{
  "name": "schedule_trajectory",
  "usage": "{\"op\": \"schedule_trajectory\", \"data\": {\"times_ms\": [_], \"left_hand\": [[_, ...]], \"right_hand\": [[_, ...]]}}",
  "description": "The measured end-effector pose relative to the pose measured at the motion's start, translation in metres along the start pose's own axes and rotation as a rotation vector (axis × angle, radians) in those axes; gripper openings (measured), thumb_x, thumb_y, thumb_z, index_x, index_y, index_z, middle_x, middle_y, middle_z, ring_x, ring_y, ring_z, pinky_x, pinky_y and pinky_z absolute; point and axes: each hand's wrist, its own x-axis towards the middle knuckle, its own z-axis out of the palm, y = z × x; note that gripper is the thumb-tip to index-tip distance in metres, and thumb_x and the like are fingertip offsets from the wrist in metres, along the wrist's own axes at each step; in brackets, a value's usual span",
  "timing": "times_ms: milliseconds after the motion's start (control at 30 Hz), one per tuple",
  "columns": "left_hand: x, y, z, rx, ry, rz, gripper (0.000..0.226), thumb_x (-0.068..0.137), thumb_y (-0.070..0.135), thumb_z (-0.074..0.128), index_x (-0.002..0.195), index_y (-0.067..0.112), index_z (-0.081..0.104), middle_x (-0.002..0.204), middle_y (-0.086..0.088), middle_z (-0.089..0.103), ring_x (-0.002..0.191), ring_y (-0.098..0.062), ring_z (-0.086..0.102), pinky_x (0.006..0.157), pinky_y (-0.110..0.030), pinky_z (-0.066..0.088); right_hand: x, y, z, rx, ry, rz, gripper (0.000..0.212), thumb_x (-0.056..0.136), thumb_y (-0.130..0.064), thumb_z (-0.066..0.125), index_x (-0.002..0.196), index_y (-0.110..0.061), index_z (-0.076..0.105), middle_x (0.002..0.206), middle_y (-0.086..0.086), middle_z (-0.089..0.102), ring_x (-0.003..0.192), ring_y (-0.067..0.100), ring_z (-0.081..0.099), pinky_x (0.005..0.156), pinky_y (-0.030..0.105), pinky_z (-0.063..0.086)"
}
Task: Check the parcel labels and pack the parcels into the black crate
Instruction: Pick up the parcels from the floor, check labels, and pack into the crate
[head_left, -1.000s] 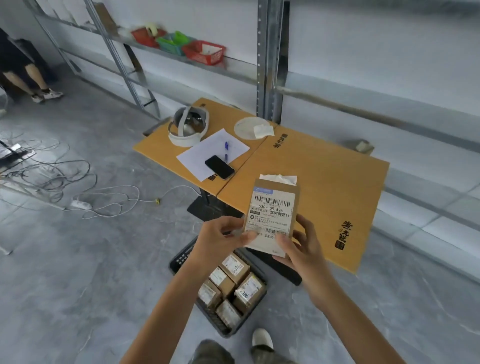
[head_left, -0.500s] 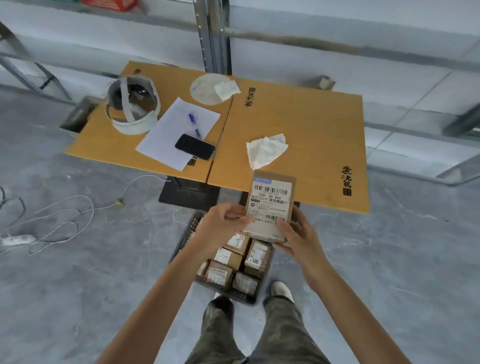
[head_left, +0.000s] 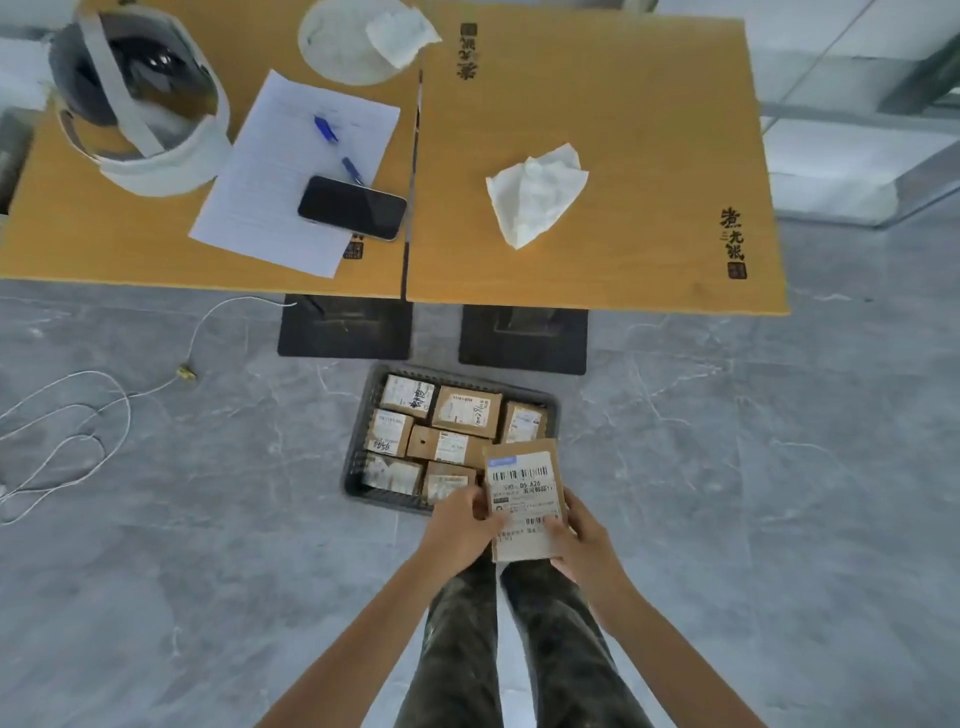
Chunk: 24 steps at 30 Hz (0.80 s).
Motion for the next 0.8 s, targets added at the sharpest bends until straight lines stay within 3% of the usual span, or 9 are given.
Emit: {"op": "schedule_trajectory", "data": {"times_ms": [67,200,367,567,633,700,800], "left_hand": [[0.014,-0.024,0.020,0.024,-0.016,-0.042,0.028,0.087,0.025,0.063,0.112,0.012,0.058,0.118,-0.001,0.065,0.106,-0.017,0.062,0.080,-0.022,0.052],[0.044,-0.069,0.051,0.101,-0.020,-0.121,0.014,0.090,0.024,0.057,0.101,0.017,0.053,0.118,-0.003,0.064,0.104,-0.017,0.061,0.060,-0.012,0.043],[0.096,-0.127,0.085,0.073,-0.021,-0.175,0.032,0.090,0.021,0.056,0.121,0.015,0.051,0.125,-0.002,0.057,0.111,-0.019,0.057,0.086,-0.027,0.054],[0.177,-0.166,0.118,0.081,-0.027,-0.112,0.033,0.093,0.020,0.051,0.126,0.019,0.051,0.125,0.000,0.060,0.111,-0.017,0.058,0.089,-0.032,0.054],[0.210,-0.172,0.130,0.075,-0.024,-0.081,0.034,0.095,0.022,0.048,0.129,0.021,0.050,0.127,0.001,0.059,0.113,-0.014,0.057,0.081,-0.020,0.053],[0.243,-0.174,0.142,0.057,-0.022,-0.084,0.034,0.097,0.022,0.045,0.130,0.019,0.050,0.128,0.001,0.059,0.114,-0.014,0.056,0.063,-0.007,0.045],[0.297,-0.183,0.160,0.079,-0.051,-0.054,0.032,0.098,0.022,0.042,0.130,0.020,0.048,0.129,0.000,0.058,0.111,-0.013,0.057,0.055,-0.004,0.039]], "right_hand": [[0.023,0.026,0.007,-0.103,0.056,0.052,0.040,0.099,-0.005,0.038,0.137,-0.017,0.043,0.127,0.007,0.058,0.111,0.027,0.059,0.093,0.046,0.052],[0.064,0.081,0.023,-0.220,0.062,0.125,0.036,0.099,-0.007,0.038,0.134,-0.012,0.045,0.129,0.010,0.059,0.106,0.025,0.059,0.088,0.040,0.055],[0.114,0.146,0.037,-0.310,0.098,0.195,0.035,0.096,-0.021,0.050,0.129,-0.010,0.047,0.127,0.007,0.060,0.112,0.025,0.060,0.090,0.037,0.054],[0.203,0.197,0.031,-0.366,0.162,0.222,0.027,0.096,-0.021,0.051,0.121,-0.011,0.053,0.122,0.005,0.063,0.108,0.022,0.062,0.077,0.023,0.052],[0.235,0.208,0.027,-0.417,0.195,0.197,0.023,0.096,-0.018,0.049,0.117,-0.011,0.054,0.122,0.006,0.063,0.109,0.022,0.061,0.074,0.019,0.050],[0.266,0.217,0.025,-0.424,0.210,0.152,0.026,0.097,-0.015,0.047,0.122,-0.013,0.051,0.126,0.006,0.061,0.115,0.023,0.059,0.080,0.023,0.052],[0.316,0.231,0.027,-0.390,0.200,0.080,0.036,0.097,-0.009,0.044,0.132,-0.017,0.040,0.132,0.004,0.056,0.120,0.022,0.055,0.081,0.022,0.051]]}}
